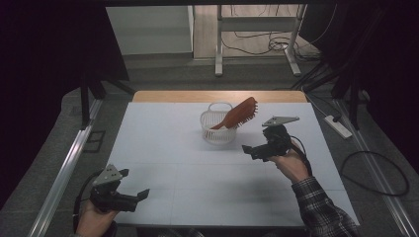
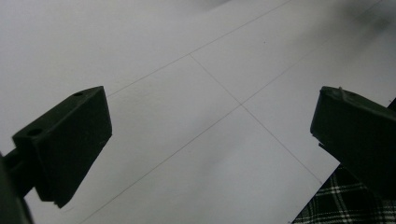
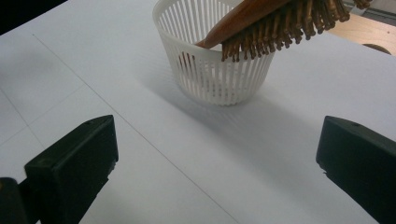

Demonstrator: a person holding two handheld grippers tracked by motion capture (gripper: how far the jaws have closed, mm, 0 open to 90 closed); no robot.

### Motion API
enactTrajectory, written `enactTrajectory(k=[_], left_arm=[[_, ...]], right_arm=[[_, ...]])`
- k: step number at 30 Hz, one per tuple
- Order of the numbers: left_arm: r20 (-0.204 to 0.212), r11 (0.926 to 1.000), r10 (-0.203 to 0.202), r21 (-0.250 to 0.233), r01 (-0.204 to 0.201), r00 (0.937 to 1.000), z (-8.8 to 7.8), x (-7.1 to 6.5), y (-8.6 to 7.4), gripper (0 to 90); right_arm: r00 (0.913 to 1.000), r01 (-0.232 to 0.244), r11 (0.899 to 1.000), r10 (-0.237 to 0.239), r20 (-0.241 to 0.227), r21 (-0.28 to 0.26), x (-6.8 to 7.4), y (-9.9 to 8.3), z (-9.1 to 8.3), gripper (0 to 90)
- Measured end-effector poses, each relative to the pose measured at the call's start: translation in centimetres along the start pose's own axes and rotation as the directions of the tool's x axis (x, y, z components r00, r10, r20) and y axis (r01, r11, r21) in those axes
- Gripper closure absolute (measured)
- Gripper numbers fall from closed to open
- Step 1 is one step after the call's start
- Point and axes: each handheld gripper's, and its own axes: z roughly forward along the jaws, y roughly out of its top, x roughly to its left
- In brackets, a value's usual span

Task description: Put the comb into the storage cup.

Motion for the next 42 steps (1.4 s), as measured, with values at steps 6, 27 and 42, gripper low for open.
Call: enactTrajectory(k=[6,27,42], left_arm=[[0.004,1.0,0.0,-0.002,0.0,1.0,0.0,0.0,0.0,0.0],[0.011,1.0,0.0,0.001,0.0,0.9999,0.0,0.1,0.0,0.0],[0.01,1.0,-0.001,0.0,0.001,1.0,0.0,0.1,0.0,0.0]], right_arm=[[0.9998,-0.009,1.0,0.009,-0.02,0.004,0.3,-0.6,-0.4,0.0],[0.9997,0.024,0.999,-0.025,0.005,0.042,1.0,-2.8,-1.8,0.0],[0.9997,0.0,0.999,-0.001,0.023,0.047,0.7,-4.6,-3.2,0.0]])
